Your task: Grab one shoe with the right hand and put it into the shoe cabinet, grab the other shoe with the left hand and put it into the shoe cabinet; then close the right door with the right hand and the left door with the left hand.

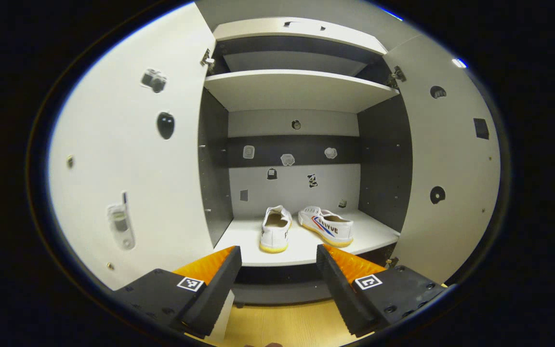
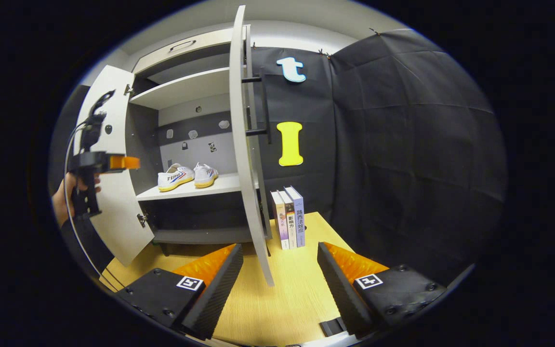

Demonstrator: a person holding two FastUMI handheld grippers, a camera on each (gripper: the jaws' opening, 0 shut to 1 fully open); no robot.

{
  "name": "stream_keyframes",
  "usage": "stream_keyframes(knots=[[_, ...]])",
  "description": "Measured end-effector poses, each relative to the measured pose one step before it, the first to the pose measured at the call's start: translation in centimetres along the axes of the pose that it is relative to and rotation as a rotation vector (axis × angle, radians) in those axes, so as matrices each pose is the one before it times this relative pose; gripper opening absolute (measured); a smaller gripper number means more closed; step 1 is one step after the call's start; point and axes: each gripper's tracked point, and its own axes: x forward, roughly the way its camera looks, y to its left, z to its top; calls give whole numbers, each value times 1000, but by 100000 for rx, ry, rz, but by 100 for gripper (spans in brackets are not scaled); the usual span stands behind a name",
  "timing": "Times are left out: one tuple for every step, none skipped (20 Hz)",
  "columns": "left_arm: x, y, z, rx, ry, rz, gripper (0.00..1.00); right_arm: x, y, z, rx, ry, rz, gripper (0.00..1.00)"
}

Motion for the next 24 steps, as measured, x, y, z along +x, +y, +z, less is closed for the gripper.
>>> stream_keyframes(knots=[[-1698, -183, -919, -1058, -458, 626, 97, -48, -665, 510, 562, -401, -1371, 99], [-1470, -156, -834, -1461, -810, 44, 97, 77, -791, 696, -473, -909, -1741, 99], [-1249, -129, -903, -675, -501, -648, 98, 144, -784, 840, -1407, -1368, -1554, 98], [-929, 103, -1089, -418, 896, -178, 98, 373, -927, 1067, -1792, -1885, -1652, 99], [-784, -16, -974, -426, 1544, -1129, 97, 353, -793, 1191, -1223, -1863, -1435, 99], [-483, -414, -817, -383, 1773, -2235, 98, 449, -637, 1281, -307, -1987, -798, 99], [-279, -88, -656, -141, 1599, -1515, 98, 569, -421, 1202, 306, -1838, -696, 99], [-174, -49, -363, -103, 985, -1112, 98, 672, -408, 1349, 660, -2069, -650, 98], [-307, -256, -334, -68, 852, -1230, 98, 702, -371, 1264, 880, -2430, -465, 99], [-181, -282, -256, 153, 723, -1133, 98, 1103, 51, 1087, 1113, -1801, 492, 98], [-259, -237, -229, 420, 388, -741, 98, 649, 30, 1214, 995, -1347, 722, 98], [-139, -225, -249, 453, 382, -740, 98, 1174, -62, 1049, 687, -1140, 527, 99], [-129, -228, -218, 30, 436, -534, 98, 1130, 24, 880, 621, -592, 991, 99], [-174, -357, -255, -357, 386, -803, 98, 908, -110, 731, 406, -1168, 667, 99], [-210, -312, -143, -490, 252, -636, 98, 925, 67, 986, 655, -1156, 1041, 99], [-72, -142, -137, -179, 249, -352, 98, 995, 393, 989, 330, -1289, 2109, 99], [-111, -60, -73, 196, 271, 40, 98, 1070, 219, 809, -452, -688, 1354, 98], [-87, -30, -115, 514, 81, 145, 98, 1074, 131, 468, 178, 65, 1885, 98], [-33, -8, 24, 933, -6, 359, 98, 816, 240, 637, 910, -229, 1983, 98], [26, 108, -70, 1129, -38, 690, 98, 730, 368, 808, 1068, -1237, 2147, 98], [-60, 142, 15, 1014, 89, 803, 98, 546, 282, 583, 479, -934, 1601, 98], [-22, 14, -26, 528, 4, 428, 98, 462, 216, 269, -144, -471, 1926, 98], [-12, -6, 82, 58, -77, 143, 98, 328, 376, 157, -880, -126, 1845, 98], [-115, -40, -6, -235, -123, 69, 98, 243, 386, -1, -1705, 333, 1651, 98]])
